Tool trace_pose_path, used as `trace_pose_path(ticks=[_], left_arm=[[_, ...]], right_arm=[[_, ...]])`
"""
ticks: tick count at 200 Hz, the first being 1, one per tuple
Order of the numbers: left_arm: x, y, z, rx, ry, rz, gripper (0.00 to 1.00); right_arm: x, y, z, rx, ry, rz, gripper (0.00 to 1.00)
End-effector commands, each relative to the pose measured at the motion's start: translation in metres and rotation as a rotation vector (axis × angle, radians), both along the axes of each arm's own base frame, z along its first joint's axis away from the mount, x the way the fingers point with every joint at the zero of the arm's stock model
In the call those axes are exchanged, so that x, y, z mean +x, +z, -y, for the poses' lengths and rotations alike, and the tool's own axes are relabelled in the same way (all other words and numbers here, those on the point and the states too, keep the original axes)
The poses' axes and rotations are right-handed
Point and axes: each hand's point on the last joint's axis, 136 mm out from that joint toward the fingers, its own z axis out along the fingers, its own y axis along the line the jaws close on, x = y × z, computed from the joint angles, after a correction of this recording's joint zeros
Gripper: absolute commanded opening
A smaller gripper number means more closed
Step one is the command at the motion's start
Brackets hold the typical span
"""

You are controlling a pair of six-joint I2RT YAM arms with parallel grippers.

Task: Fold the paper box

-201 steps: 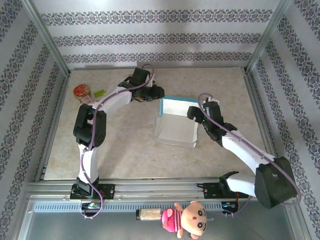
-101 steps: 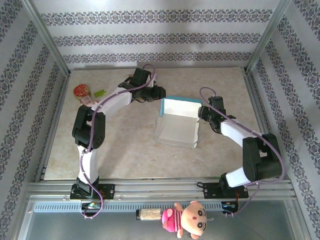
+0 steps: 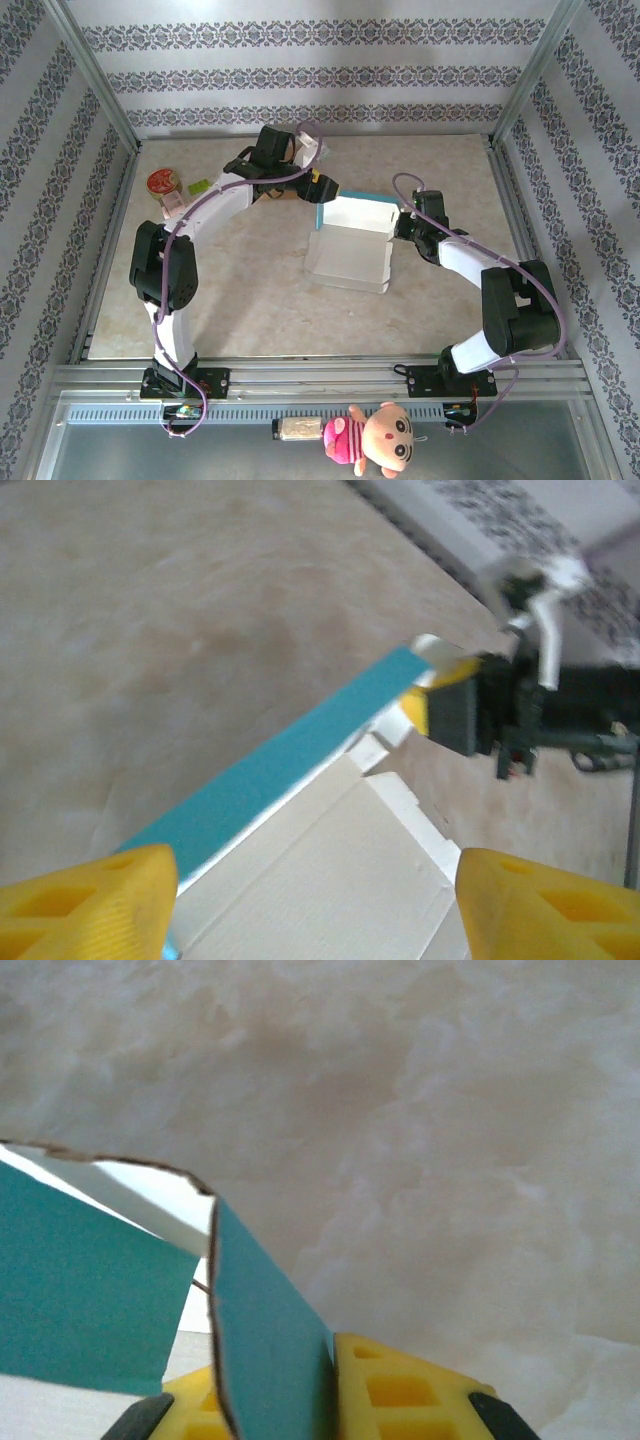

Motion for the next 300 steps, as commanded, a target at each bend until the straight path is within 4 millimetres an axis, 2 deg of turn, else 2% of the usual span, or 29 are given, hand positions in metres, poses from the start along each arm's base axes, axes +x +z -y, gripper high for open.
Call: trace_pose_path(ticks=[1, 18, 45, 79, 123, 151, 184, 206, 230, 263, 285, 300], left_arm=[[-0.035, 0.014, 0.011, 0.03, -0.351, 0.261, 0.77], [-0.035, 0.005, 0.009, 0.096, -0.409, 0.302, 0.84], [-0.012, -0.01, 0.0, 0.225, -0.374, 0.379, 1.0], [0.007, -0.014, -0.002, 0.297, -0.369, 0.494, 0.99], [0.007, -0.014, -0.003, 0.362, -0.488, 0.607, 0.99], [0.006, -0.003, -0.002, 0.375, -0.527, 0.664, 0.99], [-0.008, 0.006, 0.001, 0.317, -0.552, 0.638, 0.99], [-0.023, -0.002, 0.006, 0.277, -0.589, 0.565, 0.99], [-0.036, -0.009, 0.009, 0.215, -0.588, 0.471, 0.99], [-0.038, -0.034, 0.006, 0.259, -0.536, 0.368, 1.0], [-0.041, -0.048, 0.005, 0.288, -0.479, 0.322, 0.96], [-0.035, -0.054, 0.005, 0.292, -0.415, 0.331, 0.91]], right_arm=[[0.006, 0.017, -0.017, 0.014, 0.094, 0.069, 0.13], [0.007, 0.02, -0.026, 0.011, 0.135, 0.077, 0.1], [0.008, 0.024, -0.041, -0.004, 0.205, 0.094, 0.09], [0.01, 0.034, -0.067, -0.035, 0.321, 0.129, 0.08], [0.009, 0.057, -0.091, -0.185, 0.48, 0.194, 0.09], [0.004, 0.068, -0.086, -0.279, 0.544, 0.2, 0.08], [-0.012, 0.083, -0.081, -0.382, 0.67, 0.25, 0.07], [-0.014, 0.089, -0.08, -0.402, 0.702, 0.274, 0.07], [-0.013, 0.085, -0.081, -0.404, 0.714, 0.26, 0.07], [-0.009, 0.082, -0.082, -0.395, 0.713, 0.255, 0.08], [-0.006, 0.081, -0.082, -0.393, 0.705, 0.252, 0.08], [-0.004, 0.081, -0.083, -0.389, 0.699, 0.253, 0.08]])
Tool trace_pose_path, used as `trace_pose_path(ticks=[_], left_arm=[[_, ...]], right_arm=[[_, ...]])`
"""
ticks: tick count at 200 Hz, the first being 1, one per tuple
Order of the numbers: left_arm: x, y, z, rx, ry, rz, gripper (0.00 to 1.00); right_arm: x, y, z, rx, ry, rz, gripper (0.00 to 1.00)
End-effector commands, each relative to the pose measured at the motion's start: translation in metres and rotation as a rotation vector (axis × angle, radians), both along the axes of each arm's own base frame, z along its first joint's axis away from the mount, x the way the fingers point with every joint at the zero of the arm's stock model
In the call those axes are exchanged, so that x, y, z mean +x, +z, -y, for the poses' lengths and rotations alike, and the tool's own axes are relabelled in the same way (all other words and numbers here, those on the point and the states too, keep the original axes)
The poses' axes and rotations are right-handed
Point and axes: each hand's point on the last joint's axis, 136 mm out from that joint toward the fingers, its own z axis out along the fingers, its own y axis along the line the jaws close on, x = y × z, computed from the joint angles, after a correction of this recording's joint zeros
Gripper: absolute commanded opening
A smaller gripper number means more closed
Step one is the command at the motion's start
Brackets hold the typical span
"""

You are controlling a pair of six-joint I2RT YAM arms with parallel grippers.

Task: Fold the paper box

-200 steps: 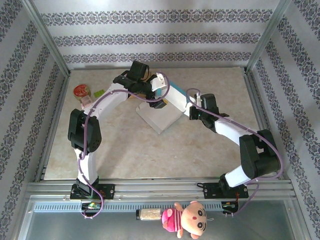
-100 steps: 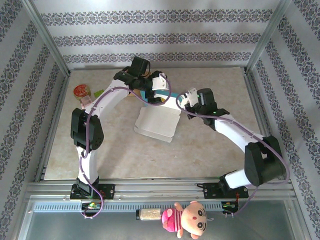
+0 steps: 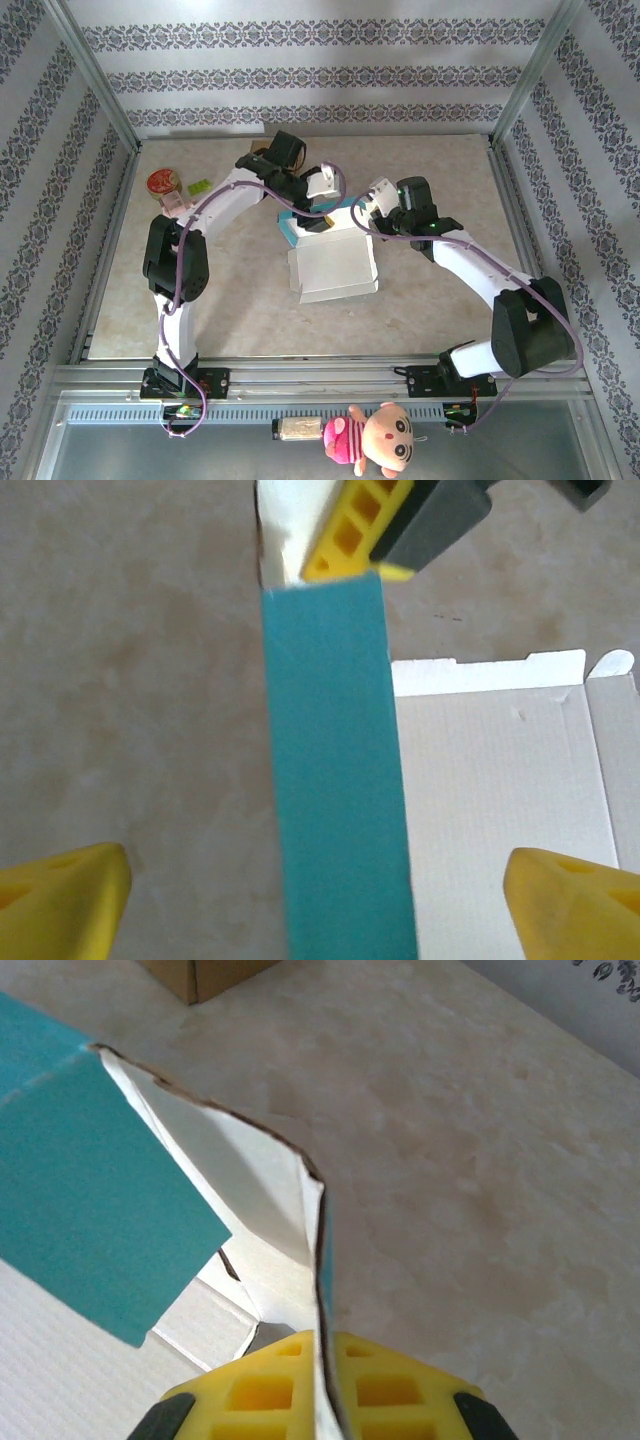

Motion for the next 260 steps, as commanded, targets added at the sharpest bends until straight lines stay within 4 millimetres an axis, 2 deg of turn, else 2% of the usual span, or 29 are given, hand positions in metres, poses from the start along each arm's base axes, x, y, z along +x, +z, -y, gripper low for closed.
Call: trace_pose_path(ticks=[1, 24, 66, 104, 127, 149, 179, 217, 260], left_arm=[[-0.002, -0.003, 0.002, -0.008, 0.097, -0.013, 0.9], [0.001, -0.013, -0.001, 0.016, 0.15, -0.009, 0.78], [0.011, -0.029, -0.007, 0.079, 0.224, 0.016, 0.61], [0.017, -0.031, -0.006, 0.091, 0.264, 0.054, 0.41], [0.015, -0.035, -0.003, 0.088, 0.257, 0.051, 0.35], [0.008, -0.037, 0.003, 0.077, 0.228, 0.001, 0.32], [0.014, -0.039, 0.005, 0.091, 0.288, -0.045, 0.25], [0.023, -0.043, 0.006, 0.111, 0.364, -0.054, 0.22], [0.007, -0.053, 0.014, 0.149, 0.286, -0.042, 0.25]], right_arm=[[0.009, 0.012, -0.002, 0.02, 0.005, 0.024, 0.08], [0.01, 0.01, -0.002, 0.018, 0.005, 0.016, 0.09], [0.011, 0.008, -0.002, 0.018, 0.0, 0.013, 0.1], [0.013, 0.009, -0.002, 0.031, -0.023, 0.01, 0.11], [0.013, 0.007, -0.005, 0.058, -0.031, 0.001, 0.11], [0.017, 0.003, -0.003, 0.085, -0.092, -0.017, 0.11], [0.023, -0.005, 0.0, 0.116, -0.183, -0.042, 0.14], [0.028, -0.009, -0.013, 0.241, -0.297, -0.081, 0.18], [0.028, -0.042, -0.024, 0.314, -0.406, -0.161, 0.21]])
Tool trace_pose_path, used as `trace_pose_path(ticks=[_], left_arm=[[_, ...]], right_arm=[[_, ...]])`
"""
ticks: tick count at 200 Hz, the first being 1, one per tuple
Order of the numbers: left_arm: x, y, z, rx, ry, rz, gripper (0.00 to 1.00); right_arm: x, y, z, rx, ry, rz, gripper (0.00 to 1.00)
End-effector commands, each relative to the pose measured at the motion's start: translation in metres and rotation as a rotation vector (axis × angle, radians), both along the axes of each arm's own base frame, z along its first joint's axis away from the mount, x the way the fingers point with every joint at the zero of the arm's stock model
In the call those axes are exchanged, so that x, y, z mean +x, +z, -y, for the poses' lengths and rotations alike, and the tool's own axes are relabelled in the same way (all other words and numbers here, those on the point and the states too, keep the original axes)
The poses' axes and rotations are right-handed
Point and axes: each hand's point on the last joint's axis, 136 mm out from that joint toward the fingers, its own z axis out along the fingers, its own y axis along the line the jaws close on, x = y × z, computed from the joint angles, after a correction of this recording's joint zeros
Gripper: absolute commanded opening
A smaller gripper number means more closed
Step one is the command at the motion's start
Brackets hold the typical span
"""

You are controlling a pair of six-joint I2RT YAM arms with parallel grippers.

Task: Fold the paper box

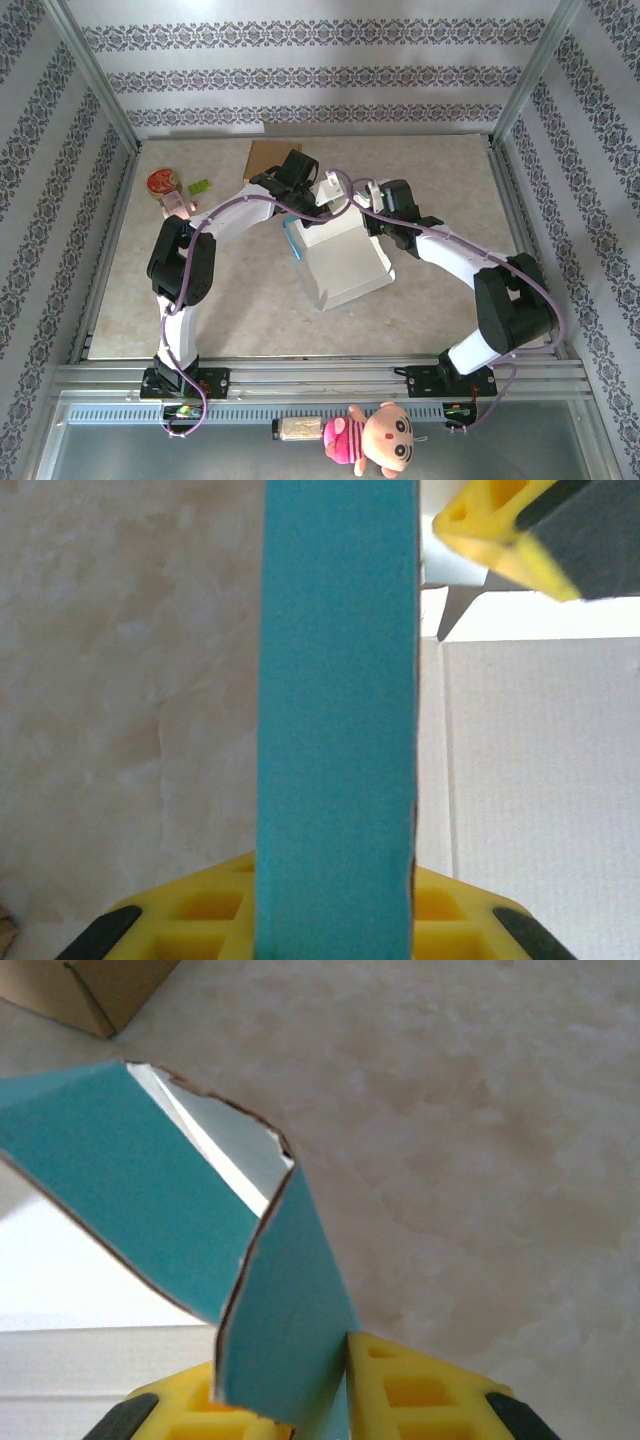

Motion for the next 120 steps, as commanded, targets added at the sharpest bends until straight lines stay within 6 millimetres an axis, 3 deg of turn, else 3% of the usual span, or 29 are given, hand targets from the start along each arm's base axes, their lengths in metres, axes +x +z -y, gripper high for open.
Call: trace_pose_path(ticks=[1, 9, 26, 36, 74, 93, 120], left_arm=[[-0.019, -0.008, 0.018, 0.014, -0.073, -0.025, 0.26], [-0.022, -0.009, 0.02, 0.013, -0.077, -0.035, 0.32], [-0.029, -0.006, 0.023, -0.018, -0.086, -0.062, 0.56], [-0.033, 0.0, 0.025, -0.044, -0.087, -0.063, 0.63], [-0.032, 0.037, 0.025, -0.186, 0.029, -0.056, 0.65], [-0.021, 0.061, 0.015, -0.278, 0.176, -0.065, 0.65], [-0.022, 0.091, -0.001, -0.383, 0.304, -0.098, 0.65]], right_arm=[[0.009, -0.005, -0.011, 0.109, -0.093, -0.01, 0.21], [0.007, -0.011, -0.011, 0.111, -0.102, -0.012, 0.21], [0.005, -0.021, -0.008, 0.097, -0.109, -0.012, 0.21], [0.005, -0.024, -0.006, 0.082, -0.108, -0.014, 0.21], [0.004, -0.033, -0.006, 0.052, -0.086, -0.013, 0.19], [0.005, -0.034, -0.008, 0.059, -0.077, -0.009, 0.15], [0.005, -0.038, -0.009, 0.058, -0.068, -0.013, 0.12]])
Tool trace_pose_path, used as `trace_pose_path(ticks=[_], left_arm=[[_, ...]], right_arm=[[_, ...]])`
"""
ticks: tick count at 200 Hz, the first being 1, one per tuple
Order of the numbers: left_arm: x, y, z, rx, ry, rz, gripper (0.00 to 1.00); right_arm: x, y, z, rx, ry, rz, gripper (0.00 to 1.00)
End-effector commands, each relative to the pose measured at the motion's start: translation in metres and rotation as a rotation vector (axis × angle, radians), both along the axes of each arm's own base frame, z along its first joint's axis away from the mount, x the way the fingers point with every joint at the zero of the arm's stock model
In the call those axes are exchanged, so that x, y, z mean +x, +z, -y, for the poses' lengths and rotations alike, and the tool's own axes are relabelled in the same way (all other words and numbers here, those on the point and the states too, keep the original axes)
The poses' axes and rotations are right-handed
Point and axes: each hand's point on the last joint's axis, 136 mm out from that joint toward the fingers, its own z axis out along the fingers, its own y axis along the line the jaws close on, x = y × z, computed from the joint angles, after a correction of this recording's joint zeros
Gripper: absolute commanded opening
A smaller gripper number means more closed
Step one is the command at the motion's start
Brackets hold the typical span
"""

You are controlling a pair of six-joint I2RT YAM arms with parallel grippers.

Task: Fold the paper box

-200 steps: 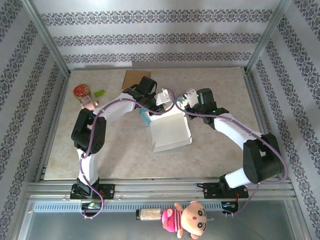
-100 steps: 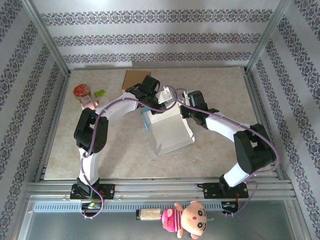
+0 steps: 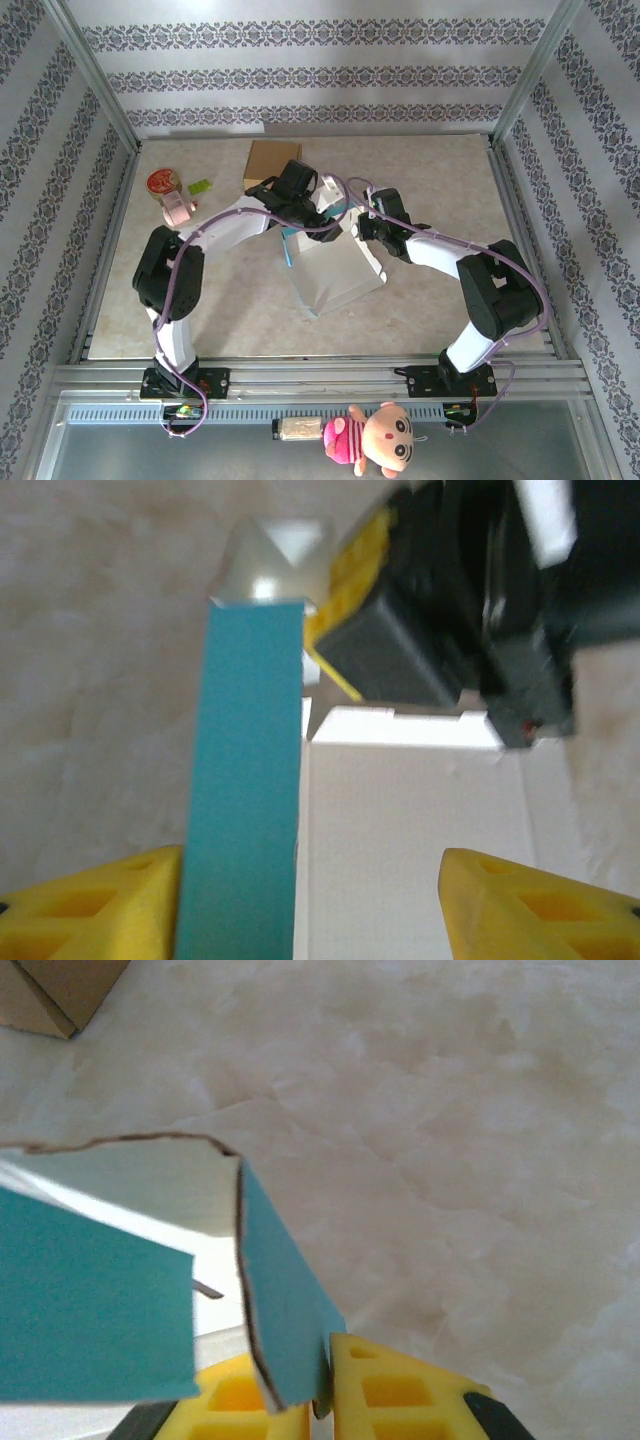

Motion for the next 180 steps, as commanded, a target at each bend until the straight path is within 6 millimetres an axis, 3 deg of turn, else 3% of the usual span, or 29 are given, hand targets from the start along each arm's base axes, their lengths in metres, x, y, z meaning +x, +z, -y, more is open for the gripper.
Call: trace_pose_path(ticks=[1, 24, 46, 76, 118, 180], left_arm=[[0.014, 0.063, -0.011, -0.184, 0.18, 0.023, 0.65], [0.017, 0.068, -0.037, -0.212, 0.336, -0.047, 0.68], [0.015, 0.048, -0.059, -0.175, 0.428, -0.177, 0.68], [0.01, 0.021, -0.073, -0.127, 0.484, -0.368, 0.61], [-0.005, 0.009, -0.054, -0.219, 0.413, -0.572, 0.58], [-0.005, -0.019, -0.063, -0.203, 0.421, -0.604, 0.44]], right_arm=[[0.001, -0.007, -0.004, -0.007, 0.013, 0.006, 0.12], [0.002, -0.007, -0.005, -0.006, 0.016, 0.008, 0.11], [0.002, -0.008, -0.006, 0.0, 0.021, 0.006, 0.11], [0.003, -0.006, -0.008, 0.003, 0.025, 0.006, 0.11], [0.002, -0.007, -0.009, 0.004, 0.028, -0.001, 0.12], [0.002, -0.007, -0.016, 0.039, 0.019, -0.026, 0.14]])
